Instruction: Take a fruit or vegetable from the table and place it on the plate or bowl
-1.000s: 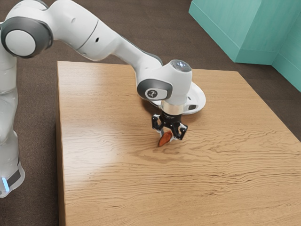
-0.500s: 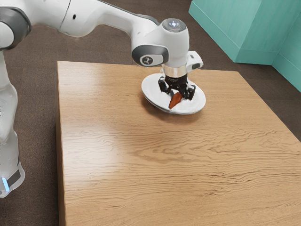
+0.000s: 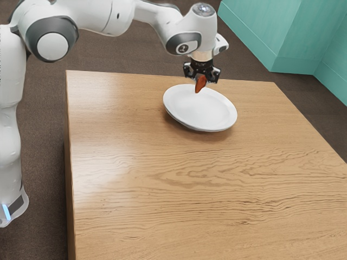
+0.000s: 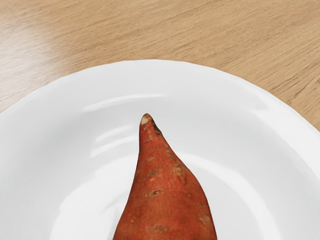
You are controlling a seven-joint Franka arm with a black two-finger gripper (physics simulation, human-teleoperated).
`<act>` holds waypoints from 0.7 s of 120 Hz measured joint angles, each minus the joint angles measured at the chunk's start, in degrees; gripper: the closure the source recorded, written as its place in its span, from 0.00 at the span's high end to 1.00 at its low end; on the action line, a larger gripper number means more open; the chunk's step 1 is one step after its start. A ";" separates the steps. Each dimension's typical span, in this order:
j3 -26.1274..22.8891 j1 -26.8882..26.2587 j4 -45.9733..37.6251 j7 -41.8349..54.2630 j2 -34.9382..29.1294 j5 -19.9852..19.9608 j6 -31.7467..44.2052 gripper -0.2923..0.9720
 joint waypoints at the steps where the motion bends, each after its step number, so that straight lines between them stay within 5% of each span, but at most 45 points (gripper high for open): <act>1: 0.00 0.01 0.05 0.13 0.06 -0.06 0.00 0.34; 19: 0.00 -0.33 0.30 2.35 0.16 -1.97 0.09 0.61; 43: -0.06 -2.41 0.77 2.49 -2.28 -3.52 0.33 0.73; 63: -4.57 -14.04 8.56 -16.98 -8.35 -5.94 -12.68 0.76; 84: -5.95 -33.39 13.48 -35.64 -10.05 -10.00 -30.02 0.77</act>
